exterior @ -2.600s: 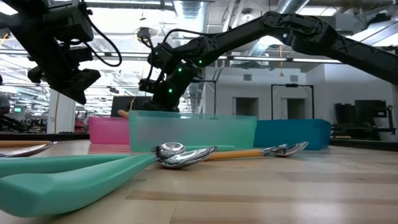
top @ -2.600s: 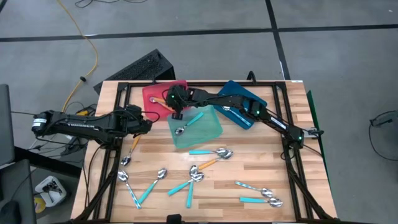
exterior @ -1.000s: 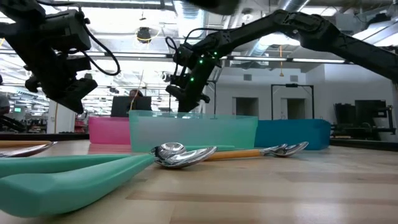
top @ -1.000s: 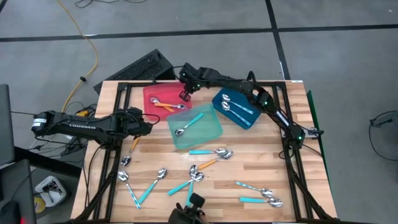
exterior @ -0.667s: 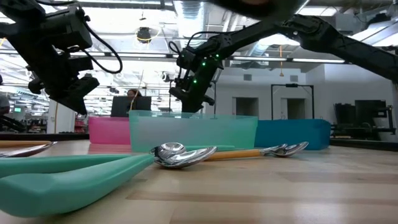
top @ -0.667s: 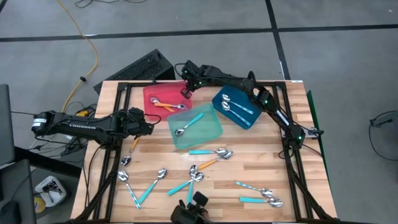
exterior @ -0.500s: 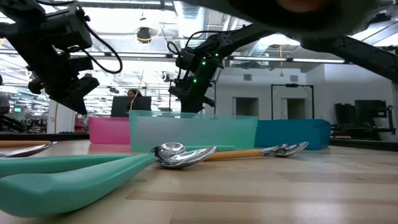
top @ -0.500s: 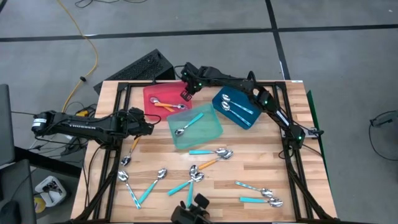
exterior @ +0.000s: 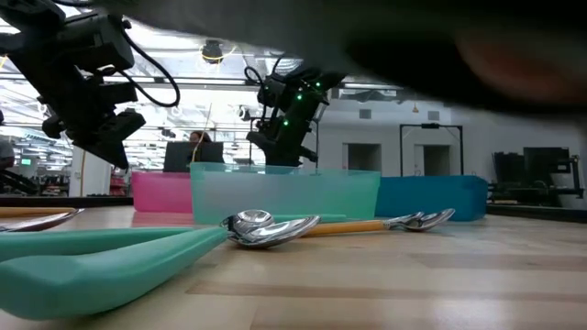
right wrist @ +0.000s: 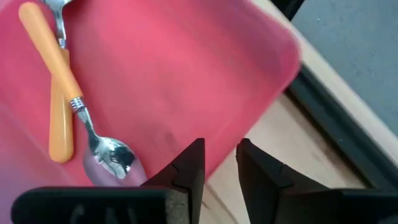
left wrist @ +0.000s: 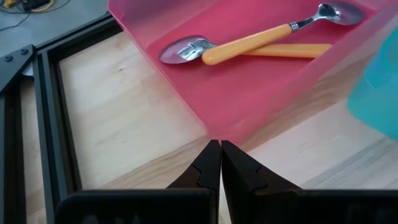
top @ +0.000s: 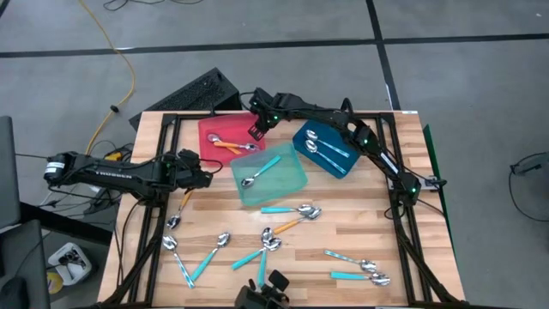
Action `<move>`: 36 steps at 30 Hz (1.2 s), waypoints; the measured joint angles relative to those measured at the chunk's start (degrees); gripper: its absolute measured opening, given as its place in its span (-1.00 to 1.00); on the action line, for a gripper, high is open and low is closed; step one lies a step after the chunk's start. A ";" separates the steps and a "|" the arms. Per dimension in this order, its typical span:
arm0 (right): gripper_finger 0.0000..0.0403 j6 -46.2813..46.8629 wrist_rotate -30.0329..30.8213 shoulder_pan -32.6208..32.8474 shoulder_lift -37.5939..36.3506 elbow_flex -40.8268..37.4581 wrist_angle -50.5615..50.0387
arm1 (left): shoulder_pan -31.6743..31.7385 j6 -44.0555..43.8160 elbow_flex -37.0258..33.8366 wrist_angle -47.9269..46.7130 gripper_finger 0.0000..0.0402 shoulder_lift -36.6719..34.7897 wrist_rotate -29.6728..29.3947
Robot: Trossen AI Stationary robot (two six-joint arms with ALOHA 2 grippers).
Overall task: Sort silverware by color (type)
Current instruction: Adjust the red bin
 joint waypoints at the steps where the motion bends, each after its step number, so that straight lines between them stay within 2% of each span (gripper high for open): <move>1: -0.45 -0.02 0.02 -0.16 0.00 0.00 -0.26 | -0.09 0.00 0.00 0.00 -1.00 0.00 0.00; 5: -0.54 -1.02 0.39 0.42 1.05 0.13 1.04 | -0.15 -0.02 -0.02 0.00 -1.00 0.00 0.00; 12: -0.91 -5.02 -1.14 0.23 1.19 0.06 3.41 | -0.15 -0.12 -0.02 0.04 -1.00 0.00 -0.02; 22: -0.78 -0.97 -1.95 0.13 1.37 -0.02 5.09 | -0.15 -0.20 -0.02 1.43 -1.00 -0.02 -0.07; 30: -0.69 -1.50 -3.11 -0.35 1.17 1.78 8.60 | 0.21 1.45 -0.02 3.69 -1.00 0.00 -0.64; 36: -0.49 -3.54 -3.21 -0.17 -1.36 1.97 8.74 | 0.48 4.35 -0.04 13.36 -1.00 0.00 2.17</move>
